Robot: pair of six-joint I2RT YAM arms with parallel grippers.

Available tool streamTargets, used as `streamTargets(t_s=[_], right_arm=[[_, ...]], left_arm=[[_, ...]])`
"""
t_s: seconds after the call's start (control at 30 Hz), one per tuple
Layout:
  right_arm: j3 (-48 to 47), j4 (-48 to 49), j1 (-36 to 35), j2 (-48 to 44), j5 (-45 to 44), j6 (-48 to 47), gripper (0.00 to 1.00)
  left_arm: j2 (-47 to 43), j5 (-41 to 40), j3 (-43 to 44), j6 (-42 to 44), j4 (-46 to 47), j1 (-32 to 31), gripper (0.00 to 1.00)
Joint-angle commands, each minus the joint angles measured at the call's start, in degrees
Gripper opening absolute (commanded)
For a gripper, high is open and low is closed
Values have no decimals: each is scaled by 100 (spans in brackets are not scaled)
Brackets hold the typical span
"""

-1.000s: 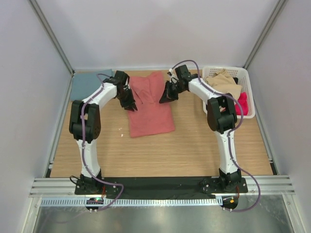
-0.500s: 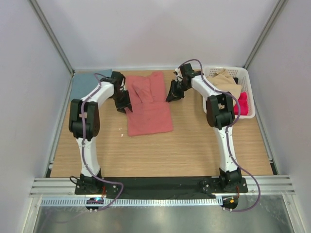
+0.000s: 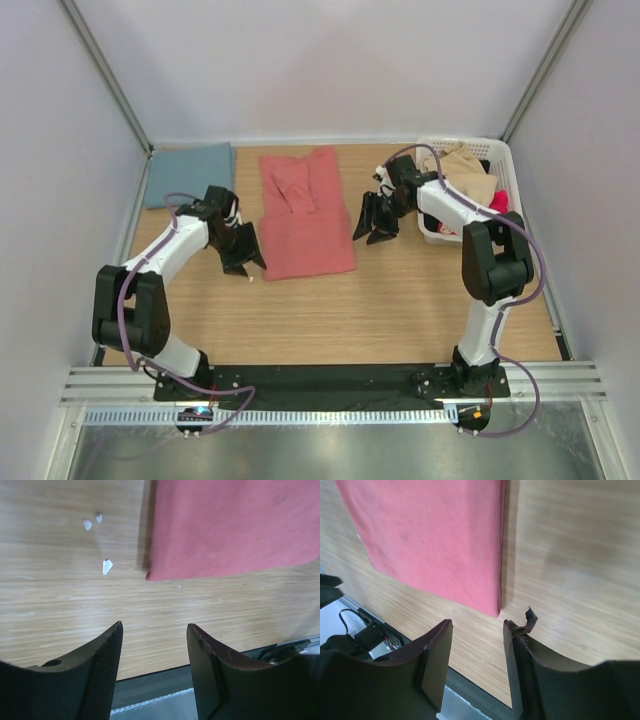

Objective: Fold and stack the t-shirts
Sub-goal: Fold the tshirt

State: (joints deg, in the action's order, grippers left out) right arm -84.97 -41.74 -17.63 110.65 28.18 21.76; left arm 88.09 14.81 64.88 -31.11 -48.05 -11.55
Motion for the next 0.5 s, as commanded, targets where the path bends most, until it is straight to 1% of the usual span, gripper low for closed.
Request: streamTargets(t_s=[0.0,0.13,0.2,0.33,0.47], right_arm=[[847,586,-144,-438,100,188,52],[1412,833,-267,-571,213,241,53],[1649,982,-268,-650,214,294,53],[1791,1001,-268,-694,196,233,53],[1835,992,-259,-747,117,171,54]], left_arm=[[-196,601,-807,-509,708,13,55],[-135,699,-1266,-834,1060,13,54],[-100,690,-1346,-975,1254,13,54],[137,567,-1443,-1317,1569,13,54],[436,471,-1557,-1853,1904,13,52]])
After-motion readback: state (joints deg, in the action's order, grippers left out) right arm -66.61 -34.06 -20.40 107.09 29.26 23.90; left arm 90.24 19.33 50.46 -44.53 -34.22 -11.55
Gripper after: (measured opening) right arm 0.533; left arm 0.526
